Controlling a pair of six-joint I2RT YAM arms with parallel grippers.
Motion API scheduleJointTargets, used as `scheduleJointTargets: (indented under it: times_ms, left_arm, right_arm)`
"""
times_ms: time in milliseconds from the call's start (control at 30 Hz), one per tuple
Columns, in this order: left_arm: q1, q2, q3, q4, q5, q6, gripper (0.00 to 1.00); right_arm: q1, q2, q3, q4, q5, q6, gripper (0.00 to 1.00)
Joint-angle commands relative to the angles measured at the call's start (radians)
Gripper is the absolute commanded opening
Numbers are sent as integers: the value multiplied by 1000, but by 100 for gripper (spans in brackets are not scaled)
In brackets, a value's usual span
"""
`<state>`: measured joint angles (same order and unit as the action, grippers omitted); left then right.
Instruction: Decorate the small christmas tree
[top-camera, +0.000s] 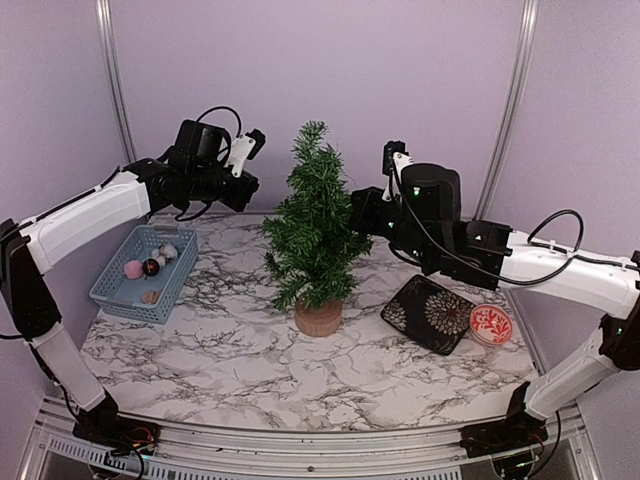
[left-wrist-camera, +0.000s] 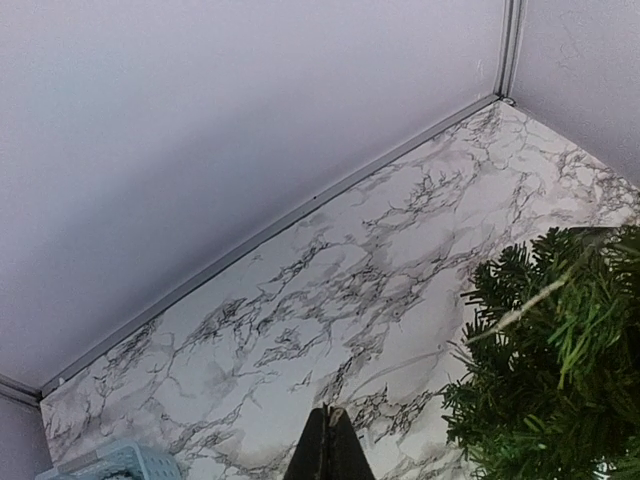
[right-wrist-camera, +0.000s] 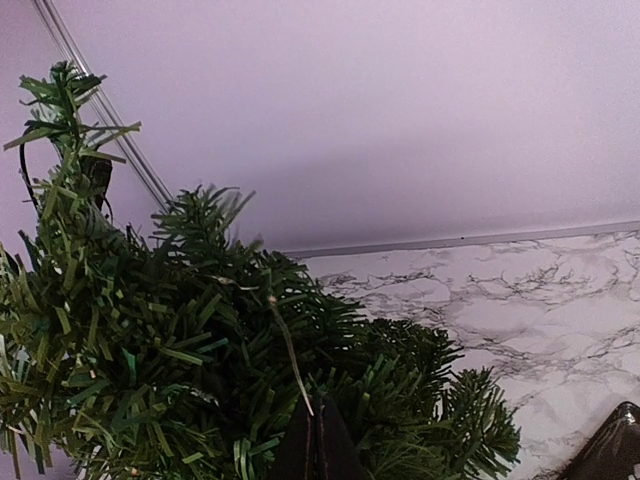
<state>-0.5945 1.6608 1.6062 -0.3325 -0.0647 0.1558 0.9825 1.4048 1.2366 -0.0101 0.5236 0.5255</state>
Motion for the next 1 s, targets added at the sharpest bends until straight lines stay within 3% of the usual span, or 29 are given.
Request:
scheduleJointTargets:
  times_ms: [0, 167, 400, 667, 967]
  left_arm:
    - [20, -26, -42, -65, -39, -25, 0]
    - [22, -86, -112, -66, -22, -16, 0]
    - [23, -236, -218, -66, 56, 6, 0]
    - [9, -317, -215, -144, 277, -8, 0]
    - [-139, -328, -224, -189, 394, 8, 0]
  right_arm:
    - [-7, 11, 21, -17, -5, 21, 0]
    - [-7, 4, 6, -17, -9, 36, 0]
    - [-7, -1, 4, -25, -11, 39, 9]
    - [-7, 3, 5, -13, -20, 23, 10]
    - [-8, 11, 5, -9, -36, 19, 7]
